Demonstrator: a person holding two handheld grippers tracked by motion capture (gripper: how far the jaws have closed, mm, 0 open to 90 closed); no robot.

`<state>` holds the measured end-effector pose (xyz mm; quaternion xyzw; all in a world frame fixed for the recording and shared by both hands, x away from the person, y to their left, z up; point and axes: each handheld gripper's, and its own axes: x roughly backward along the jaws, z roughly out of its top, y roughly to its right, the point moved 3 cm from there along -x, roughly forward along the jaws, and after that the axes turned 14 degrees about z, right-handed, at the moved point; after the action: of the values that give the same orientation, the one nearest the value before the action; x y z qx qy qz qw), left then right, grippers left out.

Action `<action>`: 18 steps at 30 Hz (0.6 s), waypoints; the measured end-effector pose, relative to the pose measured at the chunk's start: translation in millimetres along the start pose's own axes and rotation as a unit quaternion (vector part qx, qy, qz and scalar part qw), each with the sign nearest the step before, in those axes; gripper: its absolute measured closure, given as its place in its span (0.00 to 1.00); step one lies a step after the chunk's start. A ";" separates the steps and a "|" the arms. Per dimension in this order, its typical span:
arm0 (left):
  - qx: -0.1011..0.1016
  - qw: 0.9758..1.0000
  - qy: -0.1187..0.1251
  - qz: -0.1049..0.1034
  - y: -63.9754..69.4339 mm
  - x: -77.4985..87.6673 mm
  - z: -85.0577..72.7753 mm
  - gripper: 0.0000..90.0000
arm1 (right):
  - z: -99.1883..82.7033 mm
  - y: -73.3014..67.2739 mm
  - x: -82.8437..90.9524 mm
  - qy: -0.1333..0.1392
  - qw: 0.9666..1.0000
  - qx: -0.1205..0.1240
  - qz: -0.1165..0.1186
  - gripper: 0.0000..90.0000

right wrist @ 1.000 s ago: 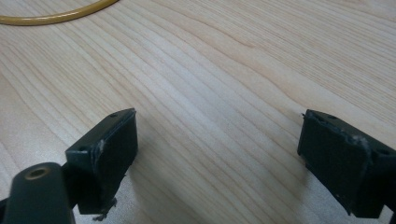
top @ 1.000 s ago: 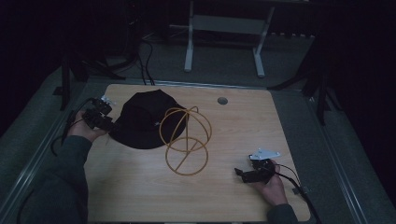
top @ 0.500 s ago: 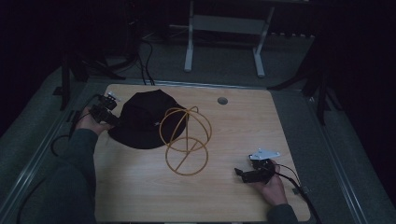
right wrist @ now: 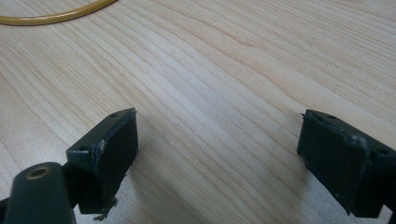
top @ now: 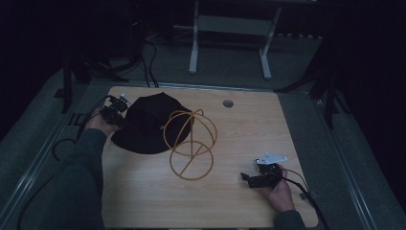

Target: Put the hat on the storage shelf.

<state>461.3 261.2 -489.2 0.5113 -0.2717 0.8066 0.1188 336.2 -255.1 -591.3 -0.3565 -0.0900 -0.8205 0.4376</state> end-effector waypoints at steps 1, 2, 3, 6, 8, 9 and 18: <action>0.000 1.000 0.000 0.000 0.0 0.0 0.0 0.89 | 0.0 0.0 0.0 0.000 1.000 0.000 0.000 0.14; -0.019 1.000 -0.011 0.001 4.2 5.0 -2.1 0.90 | 0.0 0.0 0.0 0.000 1.000 0.000 0.000 0.14; -0.019 1.000 -0.011 0.001 4.2 5.0 -2.1 0.90 | 0.0 0.0 0.0 0.000 1.000 0.000 0.000 0.14; -0.051 0.998 -0.038 -0.002 11.2 12.7 -8.4 0.91 | 0.0 -0.1 0.0 0.000 1.000 0.000 0.000 0.14; -0.062 0.997 -0.053 -0.013 13.7 15.2 -11.3 0.91 | -0.1 -0.2 0.1 0.000 1.000 -0.001 0.000 0.14; -0.062 0.997 -0.053 -0.013 13.7 15.2 -11.3 0.91 | -0.1 -0.2 0.1 0.000 1.000 -0.001 -0.001 0.14; -0.051 0.995 -0.068 -0.054 18.6 21.2 -2.0 0.65 | -0.1 -0.2 0.1 0.000 1.000 -0.001 0.000 0.14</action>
<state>441.5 245.2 -476.9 0.5723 -0.2922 0.7473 0.1695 336.1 -255.1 -591.3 -0.3567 -0.0894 -0.8209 0.4369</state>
